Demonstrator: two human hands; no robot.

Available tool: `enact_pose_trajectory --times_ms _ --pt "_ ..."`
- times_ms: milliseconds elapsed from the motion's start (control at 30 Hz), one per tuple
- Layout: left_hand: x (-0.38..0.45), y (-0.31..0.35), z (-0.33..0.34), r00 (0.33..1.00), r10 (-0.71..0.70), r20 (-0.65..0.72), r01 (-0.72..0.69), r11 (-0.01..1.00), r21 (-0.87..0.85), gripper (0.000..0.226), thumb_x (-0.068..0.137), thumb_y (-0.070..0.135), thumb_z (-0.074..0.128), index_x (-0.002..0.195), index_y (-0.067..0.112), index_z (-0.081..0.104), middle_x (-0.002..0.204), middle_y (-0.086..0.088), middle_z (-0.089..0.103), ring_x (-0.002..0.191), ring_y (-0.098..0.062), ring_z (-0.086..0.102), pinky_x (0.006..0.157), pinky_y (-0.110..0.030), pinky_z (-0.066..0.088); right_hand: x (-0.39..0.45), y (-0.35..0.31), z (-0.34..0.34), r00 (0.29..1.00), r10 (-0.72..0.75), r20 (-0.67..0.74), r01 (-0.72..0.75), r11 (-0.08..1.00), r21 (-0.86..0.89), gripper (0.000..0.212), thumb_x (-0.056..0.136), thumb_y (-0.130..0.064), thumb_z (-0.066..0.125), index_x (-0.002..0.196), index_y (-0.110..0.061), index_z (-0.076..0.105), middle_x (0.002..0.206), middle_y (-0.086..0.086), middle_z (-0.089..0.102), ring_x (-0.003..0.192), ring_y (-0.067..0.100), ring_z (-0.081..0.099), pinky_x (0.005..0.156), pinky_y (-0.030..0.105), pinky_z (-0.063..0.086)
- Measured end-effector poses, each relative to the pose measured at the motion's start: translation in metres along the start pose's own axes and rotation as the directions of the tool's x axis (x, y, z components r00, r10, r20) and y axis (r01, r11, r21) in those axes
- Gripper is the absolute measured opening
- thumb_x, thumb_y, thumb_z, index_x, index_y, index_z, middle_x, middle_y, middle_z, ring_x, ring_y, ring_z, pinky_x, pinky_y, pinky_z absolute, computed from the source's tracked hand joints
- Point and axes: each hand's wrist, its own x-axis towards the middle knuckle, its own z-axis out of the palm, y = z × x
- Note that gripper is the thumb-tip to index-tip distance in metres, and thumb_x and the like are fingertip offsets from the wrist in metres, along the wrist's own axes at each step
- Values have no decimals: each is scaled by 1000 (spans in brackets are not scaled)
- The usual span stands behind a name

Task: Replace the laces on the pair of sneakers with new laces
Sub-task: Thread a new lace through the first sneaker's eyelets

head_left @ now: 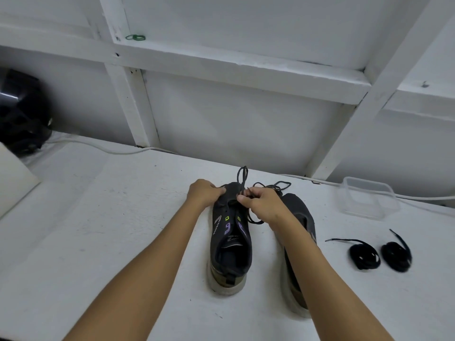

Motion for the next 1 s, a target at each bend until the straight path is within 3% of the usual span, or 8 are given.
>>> enact_pose_trajectory --times_ms 100,200,267,367,533,800,900,1000 --pt "4 1 4 995 85 -55 -95 969 -226 8 93 21 63 94 23 71 103 2 73 106 -19 64 95 -32 50 -3 3 4 1000 11 -22 -10 999 36 32 94 -17 71 67 -19 54 52 -18 48 42 -3 41 47 10 35" --pt "-1 11 3 994 111 -22 -106 842 -529 12 99 17 53 104 19 63 99 7 73 99 -15 65 80 -30 49 -6 5 3 999 21 -36 -19 999 51 30 94 -17 70 68 -20 57 49 -19 49 40 -3 43 50 13 36" --pt "-5 13 4 997 76 11 -55 803 -593 13 100 18 47 102 17 60 99 4 73 95 -14 65 71 -29 45 -8 4 2 999 23 -34 -21 998 61 30 95 -17 69 68 -21 58 45 -21 49 39 -4 44 47 11 35" --pt "-20 5 8 998 30 -53 -52 878 -476 18 96 23 43 92 18 60 94 2 71 93 -17 66 71 -33 47 -10 3 2 999 18 -35 -16 997 70 28 94 -18 70 69 -19 58 46 -21 49 40 -3 43 48 12 35" --pt "-56 -15 22 995 31 -92 -63 924 -376 12 92 26 57 103 21 60 103 4 64 89 -7 60 65 -23 43 -8 0 0 999 0 -49 3 999 54 32 93 -17 71 65 -20 56 47 -20 49 41 -3 42 48 11 34" --pt "-68 -15 46 990 94 -103 -115 969 -219 66 69 42 81 124 23 51 118 8 56 104 -16 59 86 -35 52 -1 -12 -5 999 -41 -5 41 991 -125 23 94 -21 70 86 0 66 77 3 59 71 13 51 69 26 44" --pt "-67 -14 49 989 100 -111 -118 979 -163 62 68 44 76 124 26 55 114 6 61 102 -19 62 84 -39 55 -3 -22 -8 994 -110 -29 104 982 -155 20 94 -19 70 76 -11 67 73 -2 61 63 7 52 59 13 43" --pt "-69 -14 50 989 95 -114 -112 983 -147 65 69 45 75 129 28 55 119 7 61 105 -20 62 87 -41 55 -4 -39 -15 976 -195 -101 186 978 -95 14 94 -22 71 89 -10 73 78 -4 64 59 0 54 56 7 43"
